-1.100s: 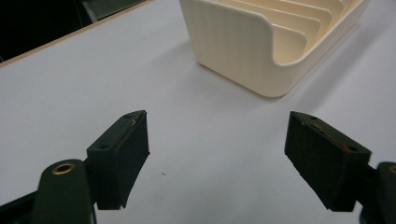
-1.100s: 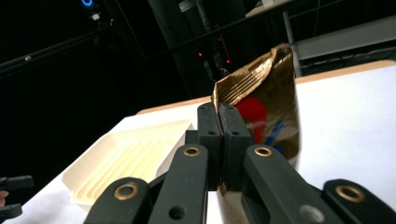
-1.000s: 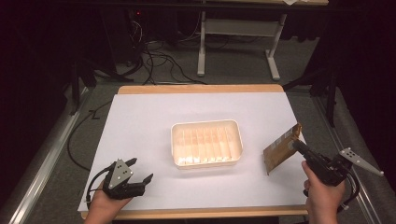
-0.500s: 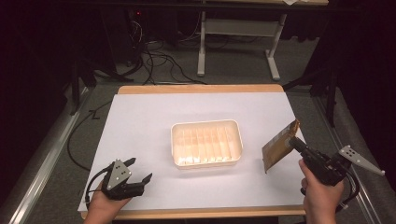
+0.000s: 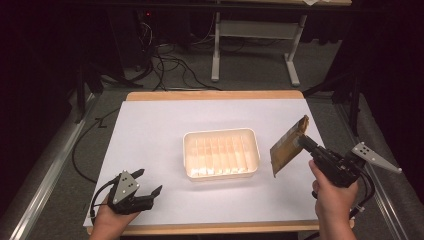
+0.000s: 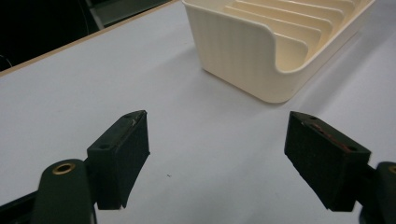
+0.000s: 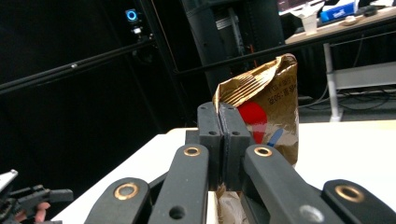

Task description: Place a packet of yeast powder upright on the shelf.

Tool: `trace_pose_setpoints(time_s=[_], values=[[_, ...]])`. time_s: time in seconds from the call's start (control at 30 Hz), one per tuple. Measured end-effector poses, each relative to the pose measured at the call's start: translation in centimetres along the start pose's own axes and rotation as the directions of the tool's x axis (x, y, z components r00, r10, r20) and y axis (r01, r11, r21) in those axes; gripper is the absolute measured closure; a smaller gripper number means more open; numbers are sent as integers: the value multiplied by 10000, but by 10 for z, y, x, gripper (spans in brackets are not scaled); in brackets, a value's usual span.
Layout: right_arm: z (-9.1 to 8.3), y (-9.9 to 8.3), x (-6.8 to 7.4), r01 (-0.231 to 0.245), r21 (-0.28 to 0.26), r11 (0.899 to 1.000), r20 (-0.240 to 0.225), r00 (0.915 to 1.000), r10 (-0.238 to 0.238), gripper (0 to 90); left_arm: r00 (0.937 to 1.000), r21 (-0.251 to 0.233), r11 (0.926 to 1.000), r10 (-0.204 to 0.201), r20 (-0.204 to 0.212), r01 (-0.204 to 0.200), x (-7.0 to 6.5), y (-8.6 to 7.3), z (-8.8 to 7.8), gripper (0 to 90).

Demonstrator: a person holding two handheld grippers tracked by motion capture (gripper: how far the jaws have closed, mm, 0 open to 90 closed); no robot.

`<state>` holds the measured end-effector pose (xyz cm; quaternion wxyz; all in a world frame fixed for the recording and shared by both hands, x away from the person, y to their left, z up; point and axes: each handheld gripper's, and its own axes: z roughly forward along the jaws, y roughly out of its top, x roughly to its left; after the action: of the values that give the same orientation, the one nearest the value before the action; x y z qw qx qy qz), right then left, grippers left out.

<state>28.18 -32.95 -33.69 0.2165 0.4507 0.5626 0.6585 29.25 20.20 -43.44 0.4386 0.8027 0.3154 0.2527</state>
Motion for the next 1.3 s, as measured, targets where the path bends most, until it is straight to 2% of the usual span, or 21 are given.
trace_pose_setpoints(time_s=[0.37, 0.7, 1.3], values=[[23, 13, 18, 238, -24, 9997, -498, 9985, -239, 900, 9999, -56, 10000, -52, -92, 52, 1, -1, -4, 223], [41, 18, 29, 327, 42, 9995, -856, 9958, -322, 900, 9996, -105, 9998, -152, -253, 150, 3, -4, -10, 223], [80, 8, 36, 372, 542, 9978, -939, 9951, -320, 900, 9995, -164, 9997, -168, -257, 164, 3, -4, -11, 223]])
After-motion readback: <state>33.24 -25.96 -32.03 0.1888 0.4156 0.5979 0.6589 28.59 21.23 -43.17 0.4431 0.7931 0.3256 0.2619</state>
